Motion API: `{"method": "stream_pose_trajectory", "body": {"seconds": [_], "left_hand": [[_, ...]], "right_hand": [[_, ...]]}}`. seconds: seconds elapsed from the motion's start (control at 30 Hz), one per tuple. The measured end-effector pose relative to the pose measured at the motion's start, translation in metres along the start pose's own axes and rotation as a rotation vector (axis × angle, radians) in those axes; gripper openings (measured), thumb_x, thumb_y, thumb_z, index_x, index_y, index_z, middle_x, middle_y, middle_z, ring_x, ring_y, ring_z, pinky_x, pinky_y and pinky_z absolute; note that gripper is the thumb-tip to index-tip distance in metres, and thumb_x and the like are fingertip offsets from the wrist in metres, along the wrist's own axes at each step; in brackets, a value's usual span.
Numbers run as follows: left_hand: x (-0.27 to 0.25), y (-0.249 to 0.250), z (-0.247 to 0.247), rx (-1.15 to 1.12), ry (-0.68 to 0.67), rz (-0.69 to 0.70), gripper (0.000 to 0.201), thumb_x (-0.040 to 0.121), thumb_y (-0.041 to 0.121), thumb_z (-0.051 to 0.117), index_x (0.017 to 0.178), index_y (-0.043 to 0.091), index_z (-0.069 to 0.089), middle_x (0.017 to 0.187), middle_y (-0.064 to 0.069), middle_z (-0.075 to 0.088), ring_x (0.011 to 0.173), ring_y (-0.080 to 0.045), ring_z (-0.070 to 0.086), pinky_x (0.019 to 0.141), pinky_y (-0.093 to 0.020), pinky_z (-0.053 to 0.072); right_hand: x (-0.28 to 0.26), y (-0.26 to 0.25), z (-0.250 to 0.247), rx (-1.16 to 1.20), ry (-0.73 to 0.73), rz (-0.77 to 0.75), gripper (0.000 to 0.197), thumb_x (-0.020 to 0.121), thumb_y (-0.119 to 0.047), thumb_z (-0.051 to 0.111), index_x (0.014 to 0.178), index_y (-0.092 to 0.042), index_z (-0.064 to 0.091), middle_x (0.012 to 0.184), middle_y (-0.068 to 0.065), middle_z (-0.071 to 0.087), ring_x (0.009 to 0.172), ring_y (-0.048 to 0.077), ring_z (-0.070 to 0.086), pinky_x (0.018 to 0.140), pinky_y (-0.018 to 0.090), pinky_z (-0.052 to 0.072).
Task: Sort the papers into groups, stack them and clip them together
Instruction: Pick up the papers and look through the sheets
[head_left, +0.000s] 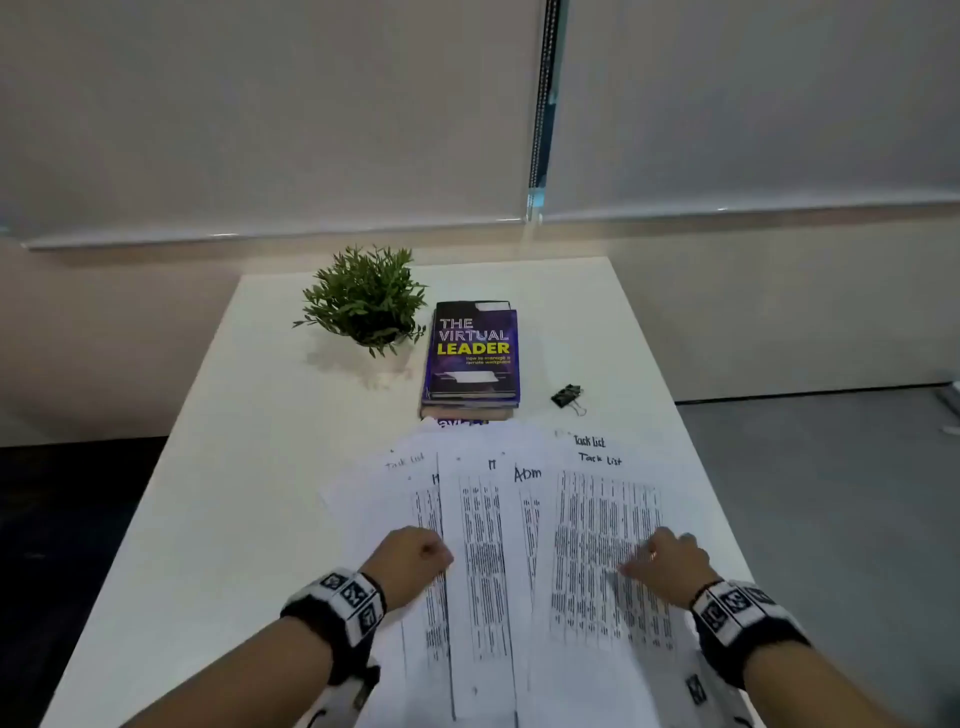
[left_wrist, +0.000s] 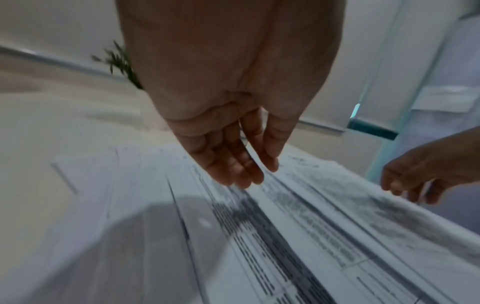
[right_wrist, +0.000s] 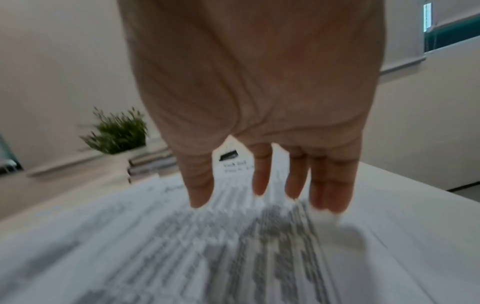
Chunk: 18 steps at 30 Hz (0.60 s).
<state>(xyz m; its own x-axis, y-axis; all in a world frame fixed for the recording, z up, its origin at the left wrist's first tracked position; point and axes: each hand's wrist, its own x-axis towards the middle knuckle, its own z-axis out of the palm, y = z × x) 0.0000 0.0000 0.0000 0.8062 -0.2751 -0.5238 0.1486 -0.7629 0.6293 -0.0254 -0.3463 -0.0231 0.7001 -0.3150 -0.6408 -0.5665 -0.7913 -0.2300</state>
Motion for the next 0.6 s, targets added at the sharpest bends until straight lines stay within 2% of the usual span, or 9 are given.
{"method": "stream_pose_trajectory", "body": {"seconds": [0.07, 0.13, 0.2, 0.27, 0.37, 0.43, 0.5, 0.53, 0.6], "left_hand": [[0.011, 0.002, 0.013, -0.062, 0.027, -0.037, 0.025, 0.096, 0.017, 0.056, 0.075, 0.010, 0.064, 0.070, 0.005, 0.061, 0.067, -0.009, 0.056, 0.074, -0.023, 0.052], [0.018, 0.007, 0.030, -0.103, 0.029, -0.070, 0.024, 0.097, 0.016, 0.056, 0.074, 0.009, 0.062, 0.073, 0.004, 0.063, 0.065, -0.007, 0.053, 0.061, -0.013, 0.046], [0.023, 0.012, 0.047, -0.169, 0.026, -0.117, 0.014, 0.095, 0.015, 0.055, 0.097, 0.012, 0.069, 0.096, -0.002, 0.070, 0.068, -0.006, 0.057, 0.059, -0.012, 0.044], [0.027, 0.018, 0.061, -0.225, 0.013, -0.176, 0.027, 0.092, 0.018, 0.058, 0.118, 0.014, 0.062, 0.107, -0.006, 0.069, 0.074, -0.009, 0.060, 0.062, -0.016, 0.046], [0.034, 0.032, 0.078, -0.395, -0.062, -0.273, 0.036, 0.089, 0.018, 0.065, 0.121, 0.010, 0.051, 0.098, -0.012, 0.066, 0.069, -0.017, 0.059, 0.061, -0.026, 0.049], [0.037, 0.042, 0.085, -0.371, -0.065, -0.274, 0.021, 0.091, 0.020, 0.066, 0.104, 0.013, 0.051, 0.087, -0.009, 0.060, 0.063, -0.017, 0.053, 0.056, -0.028, 0.046], [0.039, 0.049, 0.089, -0.295, -0.057, -0.218, 0.025, 0.092, 0.023, 0.065, 0.079, 0.018, 0.044, 0.076, -0.004, 0.051, 0.058, -0.015, 0.047, 0.054, -0.027, 0.042], [0.040, 0.051, 0.091, -0.251, -0.044, -0.184, 0.032, 0.093, 0.023, 0.064, 0.072, 0.018, 0.041, 0.072, -0.001, 0.047, 0.057, -0.013, 0.044, 0.054, -0.026, 0.040], [0.039, 0.053, 0.091, -0.186, -0.011, -0.162, 0.033, 0.094, 0.020, 0.060, 0.066, 0.019, 0.042, 0.069, 0.003, 0.047, 0.061, -0.013, 0.047, 0.058, -0.025, 0.044]], "right_hand": [[0.005, 0.004, 0.007, -0.021, 0.102, 0.168, 0.083, 0.067, -0.055, 0.079, 0.126, -0.012, 0.040, 0.132, 0.017, 0.041, 0.121, 0.034, 0.044, 0.097, 0.040, 0.043], [0.004, 0.009, 0.011, 0.052, 0.144, 0.245, 0.098, 0.064, -0.052, 0.082, 0.135, -0.010, 0.030, 0.138, 0.020, 0.034, 0.127, 0.039, 0.038, 0.101, 0.044, 0.040], [0.001, 0.016, 0.015, 0.109, 0.126, 0.287, 0.108, 0.064, -0.047, 0.085, 0.140, -0.008, 0.019, 0.139, 0.024, 0.030, 0.128, 0.043, 0.037, 0.102, 0.047, 0.038], [0.001, 0.023, 0.017, 0.179, 0.131, 0.300, 0.107, 0.065, -0.037, 0.088, 0.138, -0.006, 0.016, 0.139, 0.026, 0.034, 0.126, 0.045, 0.040, 0.102, 0.048, 0.039], [0.000, 0.033, 0.016, 0.396, 0.141, 0.263, 0.093, 0.073, -0.010, 0.083, 0.139, -0.002, 0.017, 0.132, 0.029, 0.048, 0.118, 0.043, 0.053, 0.093, 0.039, 0.045], [0.001, 0.039, 0.014, 0.454, 0.156, 0.206, 0.074, 0.077, 0.002, 0.075, 0.135, 0.000, 0.028, 0.122, 0.027, 0.054, 0.102, 0.036, 0.058, 0.078, 0.032, 0.044], [0.000, 0.044, 0.013, 0.406, 0.163, 0.114, 0.038, 0.081, -0.001, 0.070, 0.112, -0.003, 0.049, 0.103, 0.018, 0.060, 0.079, 0.025, 0.056, 0.067, 0.029, 0.044], [0.000, 0.047, 0.013, 0.406, 0.163, 0.058, 0.024, 0.082, -0.002, 0.069, 0.101, -0.005, 0.055, 0.095, 0.014, 0.062, 0.075, 0.023, 0.055, 0.062, 0.029, 0.044], [-0.002, 0.049, 0.010, 0.474, 0.150, -0.027, 0.012, 0.083, -0.003, 0.070, 0.090, -0.006, 0.062, 0.085, 0.010, 0.066, 0.075, 0.026, 0.058, 0.062, 0.029, 0.046]]}}
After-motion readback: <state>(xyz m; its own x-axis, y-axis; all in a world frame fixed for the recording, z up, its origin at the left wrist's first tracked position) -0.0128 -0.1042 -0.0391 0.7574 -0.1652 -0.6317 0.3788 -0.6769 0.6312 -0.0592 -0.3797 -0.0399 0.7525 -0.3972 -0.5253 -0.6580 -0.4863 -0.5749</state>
